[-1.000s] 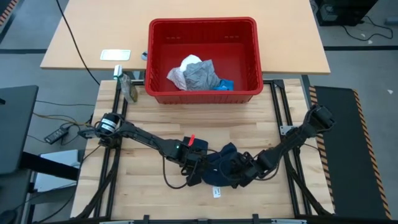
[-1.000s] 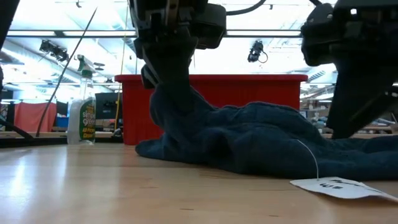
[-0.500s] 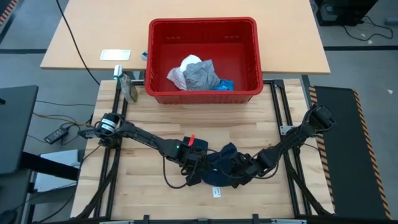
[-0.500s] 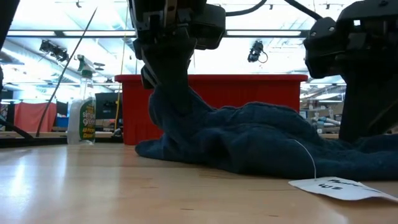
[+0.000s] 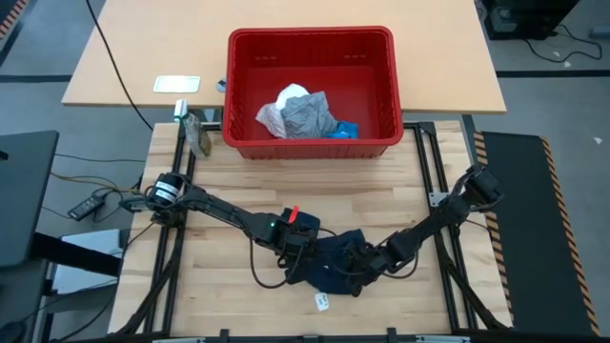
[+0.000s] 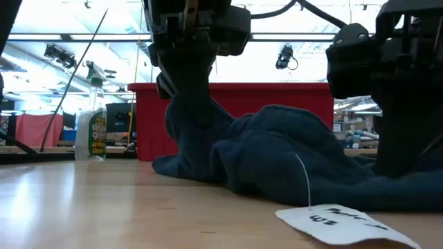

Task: Fold laundry
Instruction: Fold the dark blue shorts

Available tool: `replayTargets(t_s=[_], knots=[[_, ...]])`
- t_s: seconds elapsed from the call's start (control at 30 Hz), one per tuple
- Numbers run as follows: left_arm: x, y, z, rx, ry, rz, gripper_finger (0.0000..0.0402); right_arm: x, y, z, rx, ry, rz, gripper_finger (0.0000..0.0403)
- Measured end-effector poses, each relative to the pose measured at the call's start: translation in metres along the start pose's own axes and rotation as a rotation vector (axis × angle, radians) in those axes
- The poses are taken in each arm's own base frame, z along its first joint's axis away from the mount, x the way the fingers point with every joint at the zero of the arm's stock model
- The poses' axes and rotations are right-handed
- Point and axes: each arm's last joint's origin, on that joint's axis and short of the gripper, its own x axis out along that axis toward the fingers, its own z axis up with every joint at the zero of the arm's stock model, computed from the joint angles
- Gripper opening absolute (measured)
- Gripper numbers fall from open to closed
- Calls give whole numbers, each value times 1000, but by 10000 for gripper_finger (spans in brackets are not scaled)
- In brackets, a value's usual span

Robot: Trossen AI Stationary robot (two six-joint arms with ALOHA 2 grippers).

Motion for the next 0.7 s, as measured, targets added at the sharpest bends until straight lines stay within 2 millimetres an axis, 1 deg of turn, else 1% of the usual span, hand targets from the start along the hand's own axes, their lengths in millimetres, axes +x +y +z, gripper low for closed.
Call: replayTargets(t_s=[0.07,0.13,0.17,0.23,0.3,0.37,0.47,0.53,0.63,0.7], knots=[[0,0,0,-1,5,3,20,-1,2,1,-6,-3,2,72],[0,0,-1,0,8,5,20,-6,4,3,-16,-16,4,31],[0,0,-2,0,12,7,20,-9,5,4,-24,-28,10,19],[0,0,-3,-3,27,15,20,-19,8,6,-27,-53,28,17],[-2,-1,-6,-3,41,23,20,-32,10,9,-12,-75,31,22],[-5,-2,-9,4,51,27,20,-46,10,11,-10,-98,18,19],[-19,-5,-11,15,35,27,20,-73,15,15,-38,-166,-1,13],[-33,-7,-12,22,-3,30,18,-93,19,18,-72,-226,-11,13],[-61,-7,-13,33,-84,57,16,-121,25,24,-141,-334,-30,13],[-85,-5,-13,40,-159,64,15,-140,29,31,-184,-409,-40,13]])
